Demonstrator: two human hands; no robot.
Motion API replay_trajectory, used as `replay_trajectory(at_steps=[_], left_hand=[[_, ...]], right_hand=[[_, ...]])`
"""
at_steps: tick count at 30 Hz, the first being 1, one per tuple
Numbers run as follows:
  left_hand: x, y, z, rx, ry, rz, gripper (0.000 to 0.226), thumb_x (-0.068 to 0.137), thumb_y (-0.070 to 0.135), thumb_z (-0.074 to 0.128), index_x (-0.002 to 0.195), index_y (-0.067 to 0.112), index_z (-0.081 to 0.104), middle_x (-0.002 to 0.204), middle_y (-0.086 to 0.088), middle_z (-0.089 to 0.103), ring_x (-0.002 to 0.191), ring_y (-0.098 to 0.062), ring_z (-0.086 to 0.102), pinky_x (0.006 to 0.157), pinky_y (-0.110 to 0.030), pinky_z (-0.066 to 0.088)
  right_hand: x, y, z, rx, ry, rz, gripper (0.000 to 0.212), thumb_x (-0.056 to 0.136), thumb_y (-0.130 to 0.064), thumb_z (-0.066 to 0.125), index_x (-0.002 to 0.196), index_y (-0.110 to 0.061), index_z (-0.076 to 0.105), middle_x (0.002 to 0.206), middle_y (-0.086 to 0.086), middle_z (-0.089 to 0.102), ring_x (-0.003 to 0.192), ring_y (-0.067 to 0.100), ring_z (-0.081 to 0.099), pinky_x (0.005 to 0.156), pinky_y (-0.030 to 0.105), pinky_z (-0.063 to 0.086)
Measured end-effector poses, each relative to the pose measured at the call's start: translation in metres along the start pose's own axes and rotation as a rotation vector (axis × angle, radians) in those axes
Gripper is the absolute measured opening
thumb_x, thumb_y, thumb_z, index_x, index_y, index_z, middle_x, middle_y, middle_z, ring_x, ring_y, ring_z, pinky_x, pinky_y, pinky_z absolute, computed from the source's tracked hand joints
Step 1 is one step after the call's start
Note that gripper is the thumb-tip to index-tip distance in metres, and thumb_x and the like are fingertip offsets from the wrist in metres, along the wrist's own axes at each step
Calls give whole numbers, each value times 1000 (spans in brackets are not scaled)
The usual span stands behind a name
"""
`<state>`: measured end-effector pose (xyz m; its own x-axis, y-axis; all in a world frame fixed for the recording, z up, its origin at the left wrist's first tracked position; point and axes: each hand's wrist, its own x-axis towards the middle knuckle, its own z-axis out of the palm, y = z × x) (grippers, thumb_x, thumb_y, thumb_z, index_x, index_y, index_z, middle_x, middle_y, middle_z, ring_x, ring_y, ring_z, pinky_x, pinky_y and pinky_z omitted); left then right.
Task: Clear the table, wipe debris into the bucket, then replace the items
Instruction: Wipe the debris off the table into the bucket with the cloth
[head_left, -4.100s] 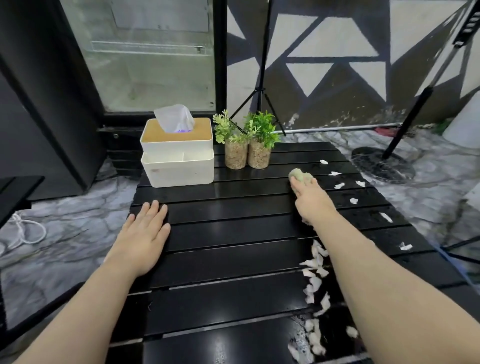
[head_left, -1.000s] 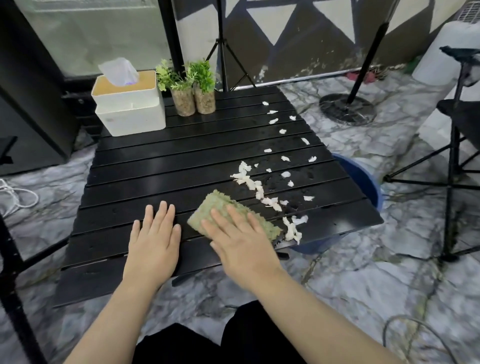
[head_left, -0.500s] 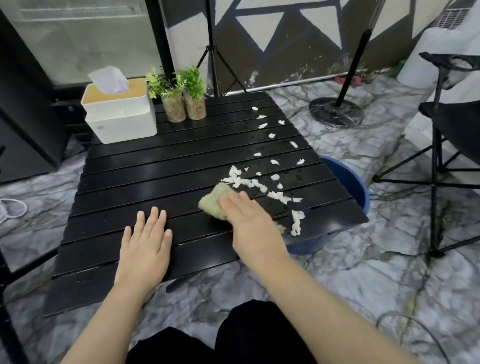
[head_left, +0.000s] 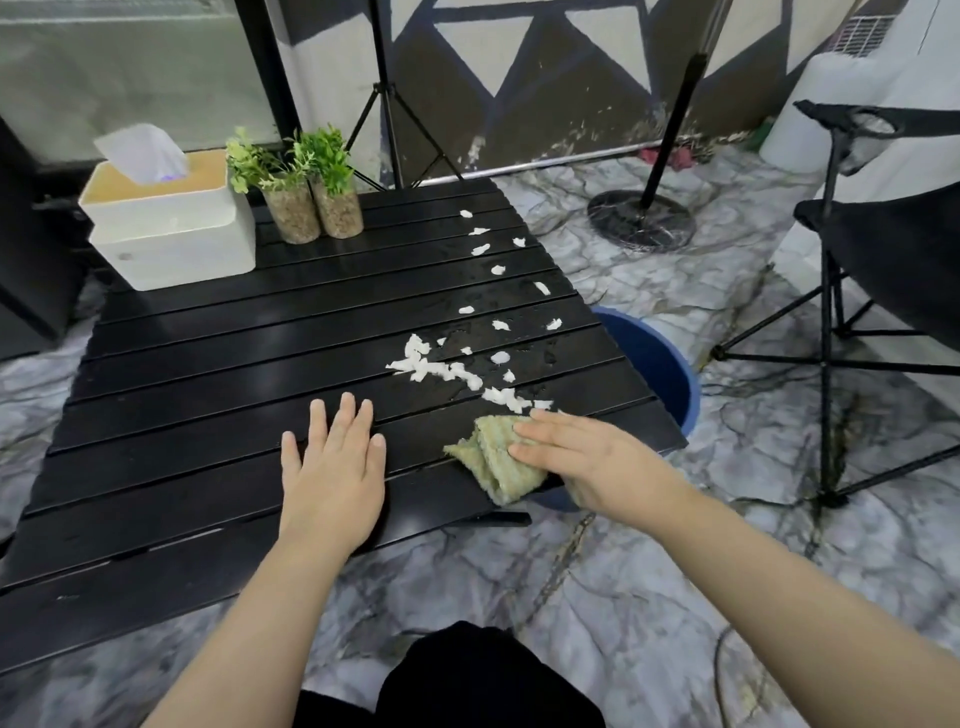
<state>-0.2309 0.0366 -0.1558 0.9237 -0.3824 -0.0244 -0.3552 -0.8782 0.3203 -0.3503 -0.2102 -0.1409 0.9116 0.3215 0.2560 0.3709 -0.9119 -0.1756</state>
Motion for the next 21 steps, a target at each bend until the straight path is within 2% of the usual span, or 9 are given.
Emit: replay_trajectory(at_steps=[3, 5, 8, 11, 13, 15, 17, 19, 21], left_hand=[[2, 0, 3, 34, 8, 6, 52, 95, 39, 12, 146, 27, 9, 157, 9, 3, 144, -15, -9, 115, -42, -5], [1, 0, 2, 27, 8, 0, 52, 95, 40, 12, 146, 28, 9, 156, 11, 2, 144, -13, -9, 115, -40, -6], [0, 2, 0, -18, 11, -8, 50, 96, 38, 17, 145, 29, 13, 156, 12, 4, 144, -11, -7, 116, -37, -5], [6, -1, -8, -48, 67, -21, 48, 96, 36, 23, 143, 28, 25, 154, 10, 18, 144, -13, 7, 115, -38, 7], [18, -7, -15, -46, 99, -52, 47, 96, 36, 25, 142, 28, 28, 153, 9, 23, 143, -15, 12, 113, -40, 14], [33, -16, -21, -24, 96, -71, 47, 96, 35, 25, 142, 27, 27, 154, 7, 21, 144, -17, 8, 115, -41, 11], [46, -25, -23, 3, 83, -64, 47, 96, 35, 24, 143, 28, 25, 155, 8, 17, 144, -17, 0, 116, -43, 3], [54, -32, -25, 16, 69, -58, 48, 96, 37, 22, 144, 30, 22, 156, 9, 14, 144, -16, -5, 115, -45, -3], [59, -37, -23, 34, 47, -57, 49, 96, 38, 20, 144, 31, 18, 156, 11, 10, 144, -15, -9, 115, -47, -6]], right_hand=[[26, 24, -2, 69, 8, -22, 52, 62, 25, 62, 107, 0, 68, 116, 21, 65, 109, 42, 59, 87, 57, 50], [46, 35, -5, 66, -14, -16, 47, 67, 24, 61, 107, 2, 67, 117, 23, 63, 111, 44, 57, 92, 56, 47], [70, 45, -13, 121, -28, 100, 45, 81, 16, 54, 122, -3, 58, 134, 19, 51, 129, 35, 44, 110, 37, 33], [78, 42, -31, 210, 93, 199, 47, 85, 8, 57, 128, -12, 54, 138, 10, 49, 132, 23, 41, 110, 22, 26], [69, 26, -38, 189, 176, 115, 42, 83, 4, 59, 124, -10, 59, 131, 10, 57, 124, 25, 51, 106, 27, 35], [52, 6, -31, 149, 118, -42, 38, 86, -8, 60, 124, -12, 59, 130, 9, 59, 124, 27, 51, 105, 42, 40], [38, -13, -17, 83, -157, -124, 45, 92, -34, 53, 136, -26, 44, 147, 2, 39, 141, 24, 23, 115, 49, 17], [36, -16, -4, 36, -346, -118, 52, 93, -51, 41, 141, -42, 26, 157, -5, 7, 143, 21, -11, 115, 48, -8], [43, -15, 0, 27, -359, -178, 50, 94, -51, 36, 141, -48, 19, 158, -6, -4, 142, 20, -18, 114, 51, -8]])
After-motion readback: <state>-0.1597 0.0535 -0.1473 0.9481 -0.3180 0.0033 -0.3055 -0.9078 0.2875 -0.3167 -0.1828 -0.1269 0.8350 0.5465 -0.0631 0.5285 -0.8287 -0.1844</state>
